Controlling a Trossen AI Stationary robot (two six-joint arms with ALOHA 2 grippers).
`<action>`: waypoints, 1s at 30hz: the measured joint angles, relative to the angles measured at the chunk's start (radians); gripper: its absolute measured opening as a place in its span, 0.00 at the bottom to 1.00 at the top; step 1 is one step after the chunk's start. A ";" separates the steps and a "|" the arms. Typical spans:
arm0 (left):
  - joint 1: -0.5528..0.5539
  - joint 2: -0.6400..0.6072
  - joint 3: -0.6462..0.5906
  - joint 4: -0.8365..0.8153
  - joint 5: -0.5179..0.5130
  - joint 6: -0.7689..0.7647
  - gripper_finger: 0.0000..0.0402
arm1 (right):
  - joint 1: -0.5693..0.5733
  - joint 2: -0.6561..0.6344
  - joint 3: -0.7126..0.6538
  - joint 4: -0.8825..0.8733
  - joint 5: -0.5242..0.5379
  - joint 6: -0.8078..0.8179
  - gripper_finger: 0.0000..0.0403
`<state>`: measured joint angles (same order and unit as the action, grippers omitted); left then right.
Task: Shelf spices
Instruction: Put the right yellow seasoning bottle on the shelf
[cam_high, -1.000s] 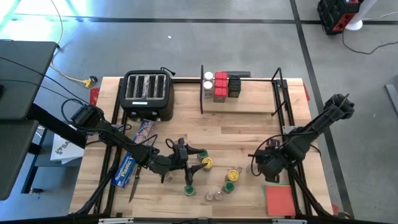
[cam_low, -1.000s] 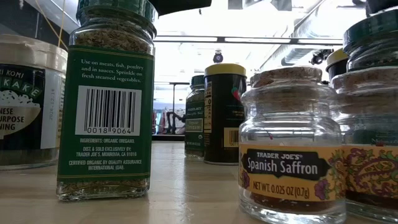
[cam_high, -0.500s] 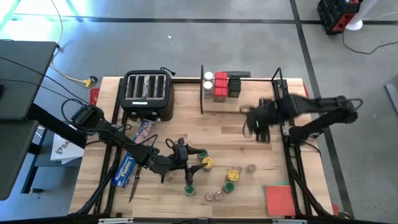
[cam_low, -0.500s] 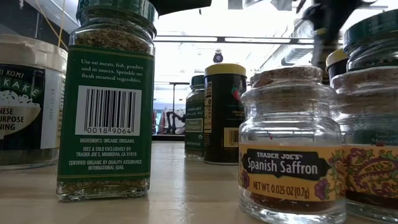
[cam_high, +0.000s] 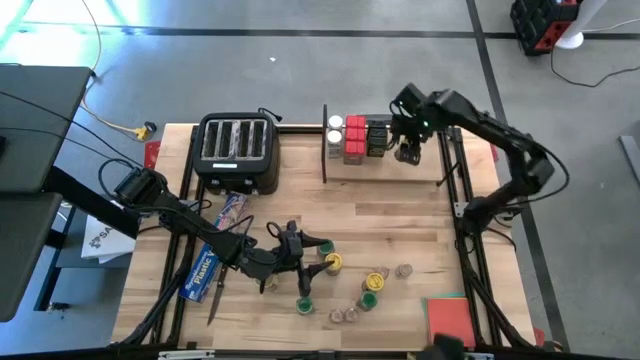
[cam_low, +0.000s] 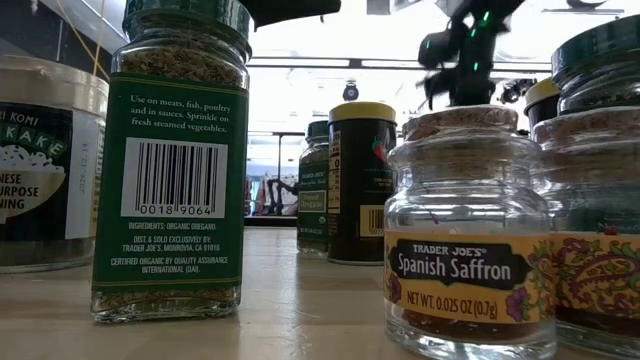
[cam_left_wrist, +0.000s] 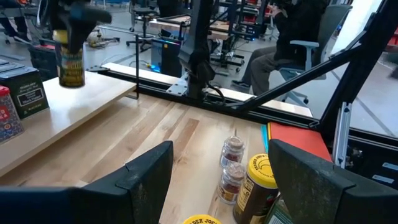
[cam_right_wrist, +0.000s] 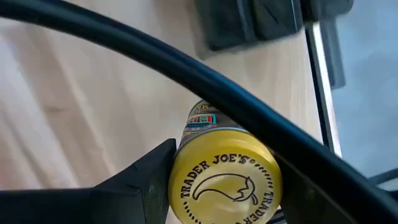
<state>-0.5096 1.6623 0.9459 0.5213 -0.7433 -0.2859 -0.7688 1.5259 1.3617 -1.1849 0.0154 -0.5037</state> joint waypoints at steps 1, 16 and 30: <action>0.001 0.000 0.000 0.000 0.000 0.000 0.65 | -0.022 0.025 0.000 0.009 -0.001 -0.017 0.54; 0.009 0.001 0.000 0.002 0.025 -0.018 0.65 | -0.113 0.272 0.182 0.068 -0.008 -0.099 0.59; 0.009 0.001 0.000 0.002 0.030 -0.028 0.65 | -0.112 0.276 0.189 0.130 -0.004 -0.136 0.61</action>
<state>-0.5003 1.6630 0.9463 0.5232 -0.7132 -0.3138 -0.8810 1.8023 1.5509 -1.0551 0.0111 -0.6395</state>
